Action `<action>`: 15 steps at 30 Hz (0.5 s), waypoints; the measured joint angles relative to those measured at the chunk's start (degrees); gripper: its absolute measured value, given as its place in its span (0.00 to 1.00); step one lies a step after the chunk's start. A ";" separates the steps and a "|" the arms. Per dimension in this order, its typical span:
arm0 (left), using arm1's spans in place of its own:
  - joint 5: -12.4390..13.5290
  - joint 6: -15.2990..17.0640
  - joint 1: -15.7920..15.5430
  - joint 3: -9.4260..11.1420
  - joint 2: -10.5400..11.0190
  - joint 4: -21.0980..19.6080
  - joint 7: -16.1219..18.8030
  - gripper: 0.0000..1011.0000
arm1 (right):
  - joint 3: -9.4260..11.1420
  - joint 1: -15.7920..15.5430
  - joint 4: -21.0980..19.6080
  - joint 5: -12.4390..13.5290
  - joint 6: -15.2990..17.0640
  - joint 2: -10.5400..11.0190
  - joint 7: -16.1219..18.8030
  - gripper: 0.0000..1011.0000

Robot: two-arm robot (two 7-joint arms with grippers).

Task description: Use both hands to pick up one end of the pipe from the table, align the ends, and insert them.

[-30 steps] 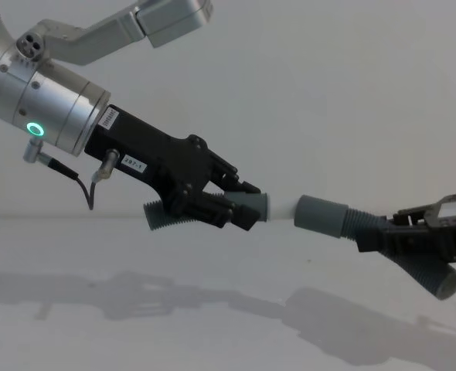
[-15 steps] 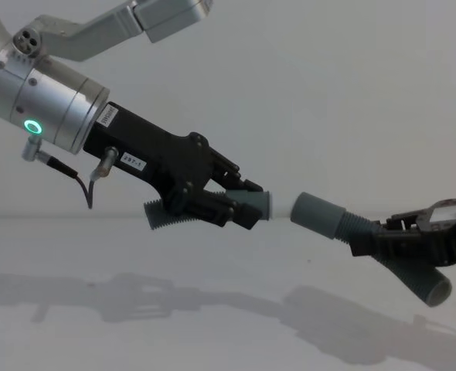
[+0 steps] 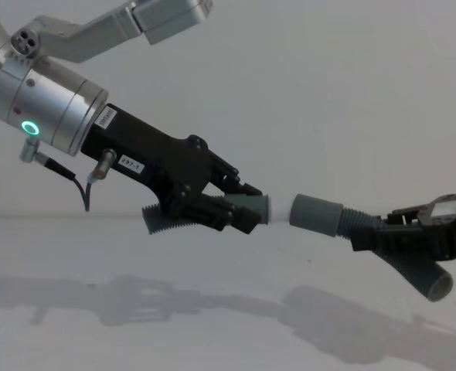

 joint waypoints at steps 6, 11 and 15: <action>-0.01 0.26 -0.08 0.24 0.10 -0.14 0.02 0.34 | -0.01 -0.11 -0.36 0.43 -0.26 0.48 0.09 0.28; -0.01 0.39 -0.10 0.35 0.16 -0.22 0.05 0.34 | -0.05 -0.21 -0.64 0.74 -0.44 0.85 0.29 0.28; 0.00 0.47 -0.12 0.41 0.19 -0.25 0.06 0.34 | -0.07 -0.25 -0.77 0.92 -0.54 1.01 0.44 0.28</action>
